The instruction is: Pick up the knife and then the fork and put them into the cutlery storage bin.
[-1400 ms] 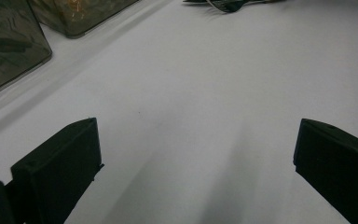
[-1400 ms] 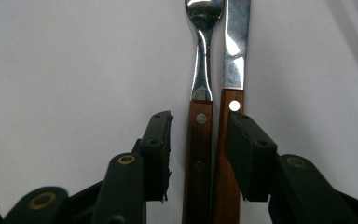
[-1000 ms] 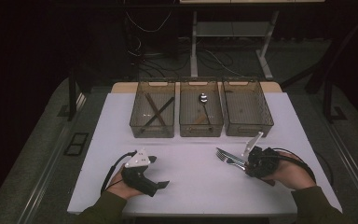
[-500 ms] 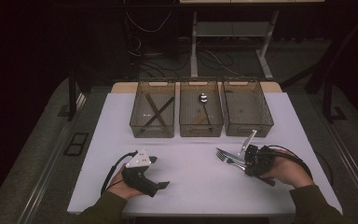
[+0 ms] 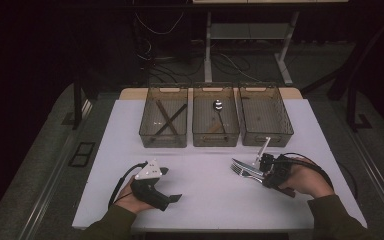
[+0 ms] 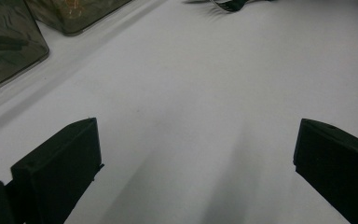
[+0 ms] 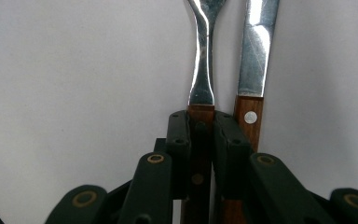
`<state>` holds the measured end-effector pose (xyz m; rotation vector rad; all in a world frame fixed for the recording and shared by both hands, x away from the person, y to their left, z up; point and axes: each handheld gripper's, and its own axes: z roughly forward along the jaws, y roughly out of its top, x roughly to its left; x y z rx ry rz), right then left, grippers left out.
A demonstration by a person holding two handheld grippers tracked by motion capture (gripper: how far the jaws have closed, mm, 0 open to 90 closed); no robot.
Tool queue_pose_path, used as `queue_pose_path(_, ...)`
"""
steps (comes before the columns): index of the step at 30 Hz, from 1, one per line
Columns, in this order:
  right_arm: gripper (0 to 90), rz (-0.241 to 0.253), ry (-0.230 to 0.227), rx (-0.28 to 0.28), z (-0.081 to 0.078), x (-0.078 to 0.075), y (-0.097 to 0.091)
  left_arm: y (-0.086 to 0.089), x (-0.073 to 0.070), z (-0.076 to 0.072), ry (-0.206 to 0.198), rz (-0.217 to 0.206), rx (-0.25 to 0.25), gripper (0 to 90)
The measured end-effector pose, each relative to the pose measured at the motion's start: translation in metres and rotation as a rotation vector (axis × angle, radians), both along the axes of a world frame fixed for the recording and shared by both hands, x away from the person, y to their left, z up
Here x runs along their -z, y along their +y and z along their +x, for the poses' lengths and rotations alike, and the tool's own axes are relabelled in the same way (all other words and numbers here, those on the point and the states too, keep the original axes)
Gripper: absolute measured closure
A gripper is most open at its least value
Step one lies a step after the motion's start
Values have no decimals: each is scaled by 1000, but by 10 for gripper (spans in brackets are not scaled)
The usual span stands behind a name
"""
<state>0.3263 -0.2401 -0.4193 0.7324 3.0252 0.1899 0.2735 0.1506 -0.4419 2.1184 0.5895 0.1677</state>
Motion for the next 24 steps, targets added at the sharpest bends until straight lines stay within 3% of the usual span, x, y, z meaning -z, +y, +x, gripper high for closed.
queue_pose_path(2,779,29,15,14,-1,-1,-2,0,0,0,0,-5,-1,5)
queue_pose_path(9,779,79,0,14,-1,-3,-9,0,0,0,1,-6,-2,5)
queue_pose_path(16,779,202,-8,39,-1,-10,-16,0,0,0,1,-3,0,4)
queue_pose_path(24,778,304,-36,80,-1,-15,-26,0,0,0,1,-5,4,4)
